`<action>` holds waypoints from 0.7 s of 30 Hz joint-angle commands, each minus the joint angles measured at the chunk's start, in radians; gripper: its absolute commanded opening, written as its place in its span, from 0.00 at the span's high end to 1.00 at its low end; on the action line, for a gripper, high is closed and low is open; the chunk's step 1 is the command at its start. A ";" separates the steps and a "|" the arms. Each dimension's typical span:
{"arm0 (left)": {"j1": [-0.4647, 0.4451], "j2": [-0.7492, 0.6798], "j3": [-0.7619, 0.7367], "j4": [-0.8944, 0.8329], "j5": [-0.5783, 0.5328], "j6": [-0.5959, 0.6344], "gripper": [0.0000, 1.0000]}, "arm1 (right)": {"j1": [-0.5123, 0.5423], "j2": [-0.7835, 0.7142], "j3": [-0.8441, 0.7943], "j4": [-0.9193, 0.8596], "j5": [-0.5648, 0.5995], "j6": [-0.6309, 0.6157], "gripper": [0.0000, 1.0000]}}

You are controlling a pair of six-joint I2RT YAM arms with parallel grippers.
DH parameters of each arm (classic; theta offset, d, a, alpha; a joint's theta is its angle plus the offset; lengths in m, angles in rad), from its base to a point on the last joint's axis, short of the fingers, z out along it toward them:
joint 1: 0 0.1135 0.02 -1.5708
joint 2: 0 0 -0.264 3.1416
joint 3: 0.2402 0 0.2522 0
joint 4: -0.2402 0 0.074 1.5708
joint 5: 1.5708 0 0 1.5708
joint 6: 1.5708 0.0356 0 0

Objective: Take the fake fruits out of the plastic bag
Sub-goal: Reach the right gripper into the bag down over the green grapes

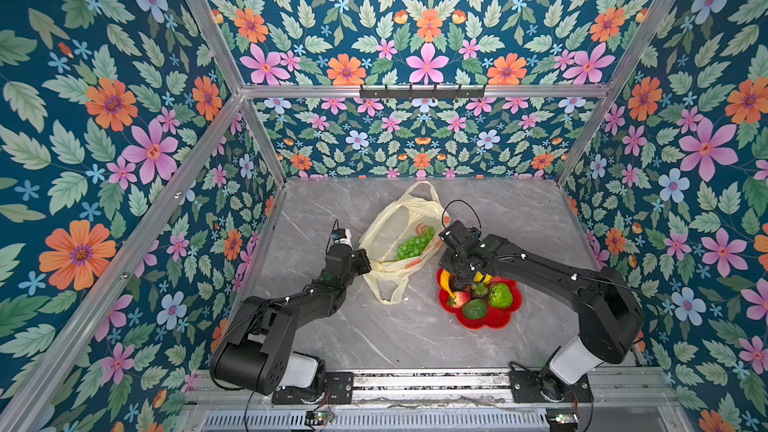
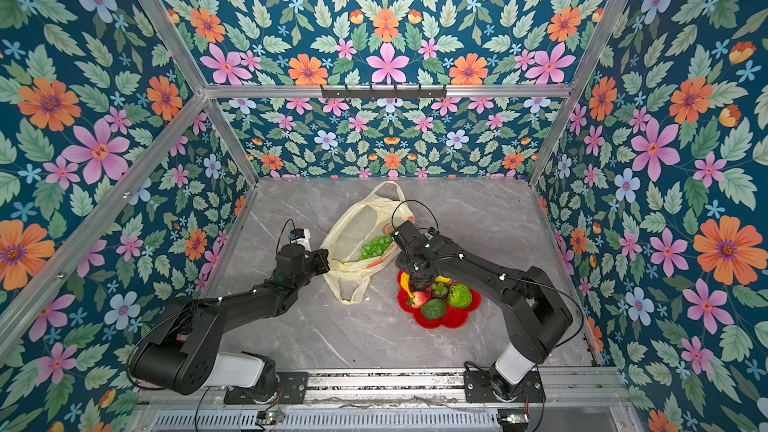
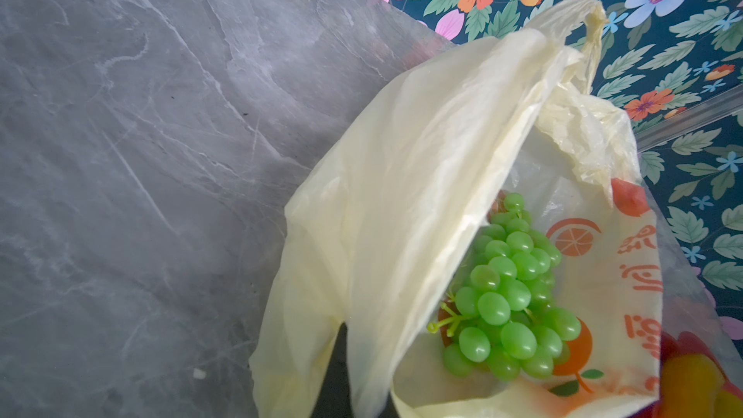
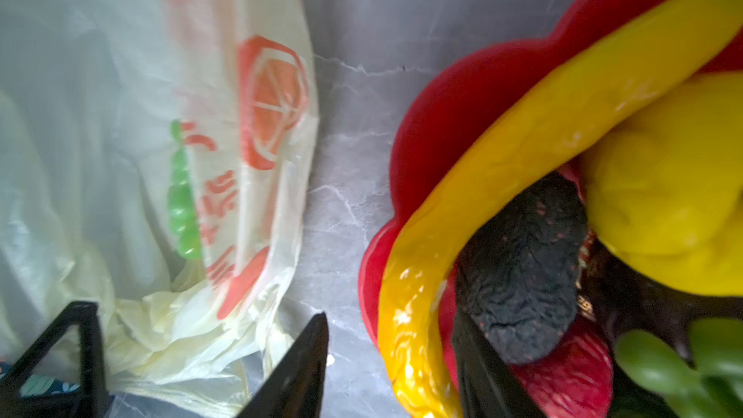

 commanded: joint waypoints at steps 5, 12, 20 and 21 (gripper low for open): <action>-0.097 0.010 0.044 -0.060 -0.047 0.081 1.00 | 0.038 0.041 0.138 0.064 -0.023 -0.208 0.47; -0.135 0.053 0.068 -0.068 -0.044 0.098 1.00 | 0.050 0.317 0.396 0.024 -0.177 -0.246 0.38; -0.135 0.073 0.071 -0.054 -0.009 0.085 1.00 | 0.062 0.370 0.388 0.012 -0.188 -0.208 0.37; -0.135 0.075 0.070 -0.054 -0.008 0.084 1.00 | 0.066 0.360 0.363 0.014 -0.183 -0.201 0.37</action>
